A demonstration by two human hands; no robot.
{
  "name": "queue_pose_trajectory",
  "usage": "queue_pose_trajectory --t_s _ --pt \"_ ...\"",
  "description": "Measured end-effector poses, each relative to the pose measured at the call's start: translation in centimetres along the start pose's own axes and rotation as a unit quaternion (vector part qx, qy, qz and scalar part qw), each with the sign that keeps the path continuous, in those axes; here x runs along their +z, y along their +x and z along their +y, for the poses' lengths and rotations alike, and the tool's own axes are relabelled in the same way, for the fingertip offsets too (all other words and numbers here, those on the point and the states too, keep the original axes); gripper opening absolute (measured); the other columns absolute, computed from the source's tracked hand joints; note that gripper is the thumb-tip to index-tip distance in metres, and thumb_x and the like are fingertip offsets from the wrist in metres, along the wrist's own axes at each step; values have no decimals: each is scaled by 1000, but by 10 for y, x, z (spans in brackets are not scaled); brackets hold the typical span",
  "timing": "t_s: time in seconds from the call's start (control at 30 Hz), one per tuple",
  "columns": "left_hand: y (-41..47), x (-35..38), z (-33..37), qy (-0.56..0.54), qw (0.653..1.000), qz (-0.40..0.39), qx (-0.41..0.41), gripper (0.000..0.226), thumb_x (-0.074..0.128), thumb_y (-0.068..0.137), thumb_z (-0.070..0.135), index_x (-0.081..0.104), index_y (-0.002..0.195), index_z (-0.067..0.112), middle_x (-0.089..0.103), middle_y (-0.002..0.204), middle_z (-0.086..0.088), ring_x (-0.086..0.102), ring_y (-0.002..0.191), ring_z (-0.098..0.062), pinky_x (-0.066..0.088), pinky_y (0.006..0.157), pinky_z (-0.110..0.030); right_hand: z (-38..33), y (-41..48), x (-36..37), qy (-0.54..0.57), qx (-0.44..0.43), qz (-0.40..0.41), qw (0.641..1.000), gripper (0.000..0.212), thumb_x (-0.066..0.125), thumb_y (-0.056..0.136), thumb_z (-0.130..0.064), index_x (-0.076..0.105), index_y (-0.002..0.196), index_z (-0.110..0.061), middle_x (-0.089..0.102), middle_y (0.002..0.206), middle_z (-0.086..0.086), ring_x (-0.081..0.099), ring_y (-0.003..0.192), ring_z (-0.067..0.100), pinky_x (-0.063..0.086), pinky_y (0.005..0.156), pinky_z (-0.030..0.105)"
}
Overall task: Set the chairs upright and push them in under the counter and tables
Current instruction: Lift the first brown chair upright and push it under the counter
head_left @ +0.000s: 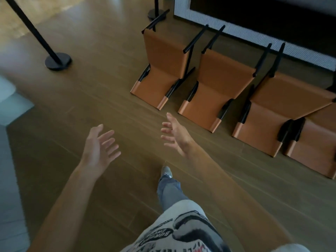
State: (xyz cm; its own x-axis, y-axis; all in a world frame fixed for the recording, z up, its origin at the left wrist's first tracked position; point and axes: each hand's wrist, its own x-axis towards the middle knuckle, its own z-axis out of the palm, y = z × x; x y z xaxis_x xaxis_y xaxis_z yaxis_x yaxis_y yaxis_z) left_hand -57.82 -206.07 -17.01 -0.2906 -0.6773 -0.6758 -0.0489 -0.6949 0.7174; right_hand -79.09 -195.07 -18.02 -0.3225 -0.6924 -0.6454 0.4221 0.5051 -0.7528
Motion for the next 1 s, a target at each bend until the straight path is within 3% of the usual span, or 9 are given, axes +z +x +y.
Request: queue_pose_trajectory --t_s 0.07,0.17,0.53,1.0 --pt "23 20 29 8 1000 -15 -2 58 51 88 55 59 128 15 44 142 -13 47 128 -34 37 106 -51 -25 23 -8 8 -1 0 1000 72 39 90 -68 50 135 -13 50 139 10 52 122 26 42 104 48" --pt "58 52 71 25 999 -39 5 59 49 89 57 60 128 15 48 123 -8 55 111 -27 43 100 -47 -64 54 -22 10 -6 -2 1000 74 37 90 -69 51 135 -12 48 142 10 48 127 26 39 106 49" --pt "155 123 152 39 997 -73 -11 55 48 90 55 60 126 16 50 136 -11 50 123 -34 37 107 -53 -159 152 -33 5 -33 25 999 70 38 89 -70 51 132 -16 50 139 10 50 125 23 38 107 47" --pt "309 97 279 94 990 -106 -20 53 47 91 55 60 127 18 53 136 -9 52 122 -31 39 106 -51 -244 295 49 14 -31 64 997 73 38 90 -68 46 139 -13 47 143 13 49 127 25 36 110 48"
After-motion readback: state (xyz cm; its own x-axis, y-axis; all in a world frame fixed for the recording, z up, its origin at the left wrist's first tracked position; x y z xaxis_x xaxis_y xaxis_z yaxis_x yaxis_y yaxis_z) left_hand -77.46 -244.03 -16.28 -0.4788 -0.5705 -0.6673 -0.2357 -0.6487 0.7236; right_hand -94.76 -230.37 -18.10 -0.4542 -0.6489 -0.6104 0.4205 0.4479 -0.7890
